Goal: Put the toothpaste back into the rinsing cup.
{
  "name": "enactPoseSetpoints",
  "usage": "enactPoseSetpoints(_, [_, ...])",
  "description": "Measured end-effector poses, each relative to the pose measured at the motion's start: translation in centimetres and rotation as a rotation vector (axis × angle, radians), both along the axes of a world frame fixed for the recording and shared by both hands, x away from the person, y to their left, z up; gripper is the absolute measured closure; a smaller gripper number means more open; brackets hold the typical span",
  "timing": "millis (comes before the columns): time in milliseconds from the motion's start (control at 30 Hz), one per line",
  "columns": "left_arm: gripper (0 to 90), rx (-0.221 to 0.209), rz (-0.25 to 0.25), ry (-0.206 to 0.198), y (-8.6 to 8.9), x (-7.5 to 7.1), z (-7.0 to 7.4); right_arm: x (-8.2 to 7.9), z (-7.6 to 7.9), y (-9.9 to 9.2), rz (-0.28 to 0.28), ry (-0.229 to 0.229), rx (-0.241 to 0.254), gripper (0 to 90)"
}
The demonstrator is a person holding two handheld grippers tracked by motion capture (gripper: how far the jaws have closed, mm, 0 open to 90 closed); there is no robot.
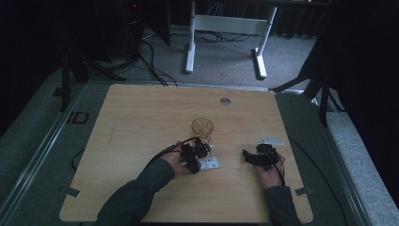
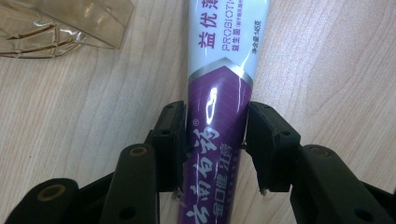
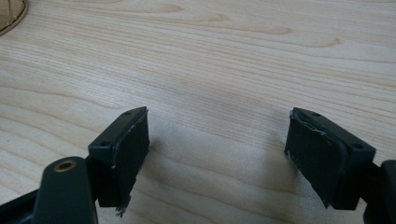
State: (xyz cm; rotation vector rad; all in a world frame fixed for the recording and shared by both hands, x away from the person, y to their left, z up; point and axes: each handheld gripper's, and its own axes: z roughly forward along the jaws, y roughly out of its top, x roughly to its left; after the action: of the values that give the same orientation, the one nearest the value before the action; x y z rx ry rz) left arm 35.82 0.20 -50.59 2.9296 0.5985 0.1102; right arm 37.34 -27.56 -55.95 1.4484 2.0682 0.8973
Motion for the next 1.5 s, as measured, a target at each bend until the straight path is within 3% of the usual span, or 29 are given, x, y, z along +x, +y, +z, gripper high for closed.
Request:
enactPoseSetpoints(233, [56.9,0.015,-0.007,0.011,-0.1,0.1,-0.5,0.0,0.0,0.0,0.0,0.0,0.0,21.2])
enactPoseSetpoints(1167, [54.8,0.005,0.01,0.05,-0.2,0.7,-1.2,0.0,0.0,0.0,0.0,0.0,0.0,21.2])
enactPoseSetpoints(1500, [63.8,0.008,0.011,0.052,-0.1,0.7,-1.0,0.0,0.0,0.0,0.0,0.0,0.0,21.1])
